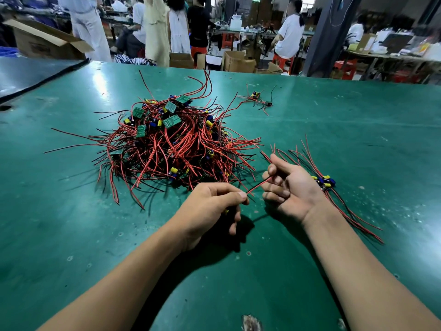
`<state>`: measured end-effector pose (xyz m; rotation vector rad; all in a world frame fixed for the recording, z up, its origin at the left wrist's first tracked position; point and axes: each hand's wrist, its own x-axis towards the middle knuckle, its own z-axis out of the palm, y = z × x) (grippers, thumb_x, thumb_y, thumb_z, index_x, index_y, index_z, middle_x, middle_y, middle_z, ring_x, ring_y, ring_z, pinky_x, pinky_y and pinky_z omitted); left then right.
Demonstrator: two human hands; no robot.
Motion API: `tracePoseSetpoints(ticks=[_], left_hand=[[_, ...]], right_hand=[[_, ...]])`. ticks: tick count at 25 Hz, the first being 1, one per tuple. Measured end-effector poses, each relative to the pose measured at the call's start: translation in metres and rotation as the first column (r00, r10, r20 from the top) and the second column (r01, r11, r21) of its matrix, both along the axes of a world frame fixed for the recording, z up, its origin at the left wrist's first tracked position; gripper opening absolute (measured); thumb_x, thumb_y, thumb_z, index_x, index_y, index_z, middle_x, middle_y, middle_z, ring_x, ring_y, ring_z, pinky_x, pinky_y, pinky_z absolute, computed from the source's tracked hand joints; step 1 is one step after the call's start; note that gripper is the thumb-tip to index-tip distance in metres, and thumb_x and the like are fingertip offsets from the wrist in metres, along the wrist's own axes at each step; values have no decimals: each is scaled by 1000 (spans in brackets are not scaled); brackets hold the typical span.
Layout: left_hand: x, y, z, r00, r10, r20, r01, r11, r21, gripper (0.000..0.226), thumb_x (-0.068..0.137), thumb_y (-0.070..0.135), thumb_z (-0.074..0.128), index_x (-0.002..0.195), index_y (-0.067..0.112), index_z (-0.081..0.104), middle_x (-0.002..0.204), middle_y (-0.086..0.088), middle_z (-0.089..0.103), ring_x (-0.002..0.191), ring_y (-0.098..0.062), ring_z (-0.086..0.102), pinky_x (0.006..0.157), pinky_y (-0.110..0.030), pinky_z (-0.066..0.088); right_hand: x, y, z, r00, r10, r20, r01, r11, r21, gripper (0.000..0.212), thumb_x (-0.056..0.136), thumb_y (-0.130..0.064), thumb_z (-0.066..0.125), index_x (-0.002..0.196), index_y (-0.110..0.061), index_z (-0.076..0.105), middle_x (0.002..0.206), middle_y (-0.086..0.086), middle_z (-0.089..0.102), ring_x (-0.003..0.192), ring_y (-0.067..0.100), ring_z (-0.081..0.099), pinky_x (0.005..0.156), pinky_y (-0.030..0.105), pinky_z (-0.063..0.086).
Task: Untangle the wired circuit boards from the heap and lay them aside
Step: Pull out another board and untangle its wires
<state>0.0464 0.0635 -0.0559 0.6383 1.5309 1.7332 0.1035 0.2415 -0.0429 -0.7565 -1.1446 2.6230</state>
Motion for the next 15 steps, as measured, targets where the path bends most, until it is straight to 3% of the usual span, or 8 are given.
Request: tracePoseSetpoints(ticks=[4, 7, 9, 12, 15], left_hand=[[1, 4, 3, 997, 23, 69, -22, 1000, -19, 30, 95, 31, 58, 97, 1, 65, 66, -12, 64, 44, -22, 55, 42, -22, 43], [-3, 5, 7, 979, 11, 202, -5, 1000, -31, 63, 88, 56, 49, 114, -1, 60, 79, -15, 70, 55, -27, 63, 47, -27, 51], [-5, 4, 9, 961, -16, 275, 21, 1000, -17, 73, 90, 64, 38, 119, 0, 57, 85, -17, 71, 61, -29, 66, 52, -30, 54], [-7, 3, 11, 938, -39, 343, 40, 999, 4, 81, 91, 70, 27, 121, 0, 55, 91, -19, 72, 65, -31, 69, 55, -32, 57], [-7, 3, 12, 932, -45, 361, 40, 999, 20, 84, 89, 74, 24, 125, 3, 53, 100, -21, 72, 74, -34, 72, 62, -38, 60]], right_hand=[[-1, -3, -2, 997, -78, 22, 71, 972, 225, 45, 93, -54, 56, 83, -11, 64, 50, -7, 32, 30, 2, 21, 29, 16, 17], [0, -6, -4, 996, -74, 56, 54, 952, 301, 69, 72, -71, 63, 101, -9, 67, 59, -7, 33, 36, 2, 25, 32, 16, 23], [0, -9, -4, 994, -83, 70, 55, 941, 333, 83, 65, -79, 62, 108, -8, 67, 62, -6, 33, 39, 4, 27, 34, 18, 25], [0, -13, -3, 989, -133, 60, 98, 912, 398, 92, 59, -84, 61, 111, -8, 62, 60, -6, 36, 40, 7, 29, 37, 19, 26], [1, -17, 1, 983, -184, 5, 154, 835, 528, 74, 68, -81, 61, 97, -13, 54, 56, -7, 44, 40, 9, 32, 41, 20, 25]])
